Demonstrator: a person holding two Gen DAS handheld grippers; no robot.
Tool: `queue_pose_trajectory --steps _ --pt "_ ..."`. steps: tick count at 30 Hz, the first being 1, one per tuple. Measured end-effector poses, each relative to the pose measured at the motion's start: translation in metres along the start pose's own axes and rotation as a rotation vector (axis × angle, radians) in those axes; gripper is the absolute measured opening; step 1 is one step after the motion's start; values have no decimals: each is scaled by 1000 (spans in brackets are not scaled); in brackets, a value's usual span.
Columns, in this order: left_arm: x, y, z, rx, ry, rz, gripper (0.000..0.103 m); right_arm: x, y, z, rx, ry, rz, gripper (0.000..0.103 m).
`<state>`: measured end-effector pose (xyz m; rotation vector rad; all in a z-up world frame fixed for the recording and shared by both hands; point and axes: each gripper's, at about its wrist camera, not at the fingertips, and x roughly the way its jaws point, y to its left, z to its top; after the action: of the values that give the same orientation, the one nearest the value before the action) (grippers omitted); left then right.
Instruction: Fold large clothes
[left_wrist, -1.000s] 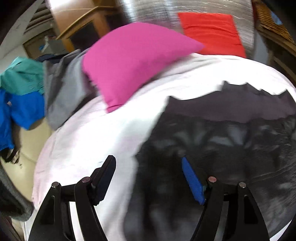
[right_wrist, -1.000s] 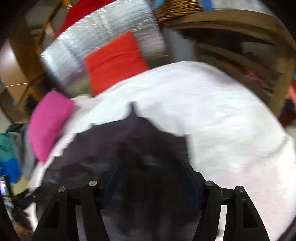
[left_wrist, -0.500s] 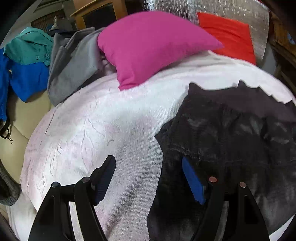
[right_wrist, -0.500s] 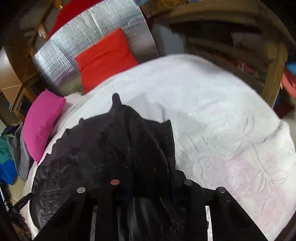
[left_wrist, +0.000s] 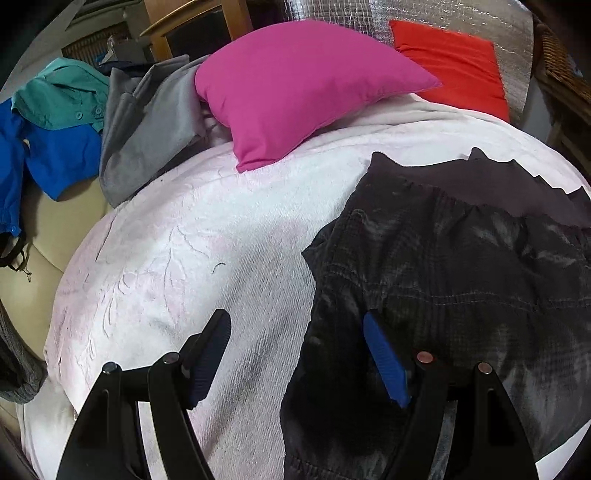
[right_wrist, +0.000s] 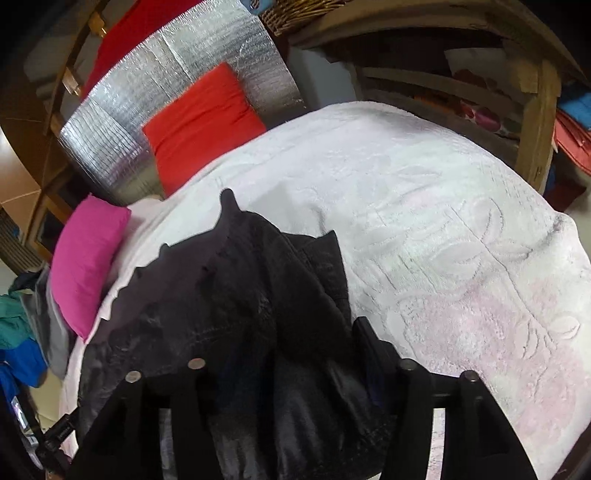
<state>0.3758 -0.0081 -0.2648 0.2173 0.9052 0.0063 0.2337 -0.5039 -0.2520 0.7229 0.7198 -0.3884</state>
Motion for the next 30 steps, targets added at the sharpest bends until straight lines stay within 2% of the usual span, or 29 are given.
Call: queue_pose_trajectory --steps 10,11,13,15,22,25,30 --pt "-2 -6 1 35 -18 15 75 15 12 -1 -37 26 -37 61" --pt "-2 -7 1 40 -20 18 75 16 13 -1 -44 24 -44 59" --pt "-3 -8 1 47 -23 23 75 16 16 -2 -67 21 -81 45" --pt "-3 -9 1 51 -26 26 75 15 17 -2 -80 18 -114 36" --pt "-4 -10 0 56 -33 27 75 21 10 -3 -78 23 -133 34" --pt "-4 -10 0 55 -32 27 75 31 7 -4 -68 51 -140 34" --pt "-4 -10 0 62 -30 31 75 14 8 -1 -52 4 -107 33"
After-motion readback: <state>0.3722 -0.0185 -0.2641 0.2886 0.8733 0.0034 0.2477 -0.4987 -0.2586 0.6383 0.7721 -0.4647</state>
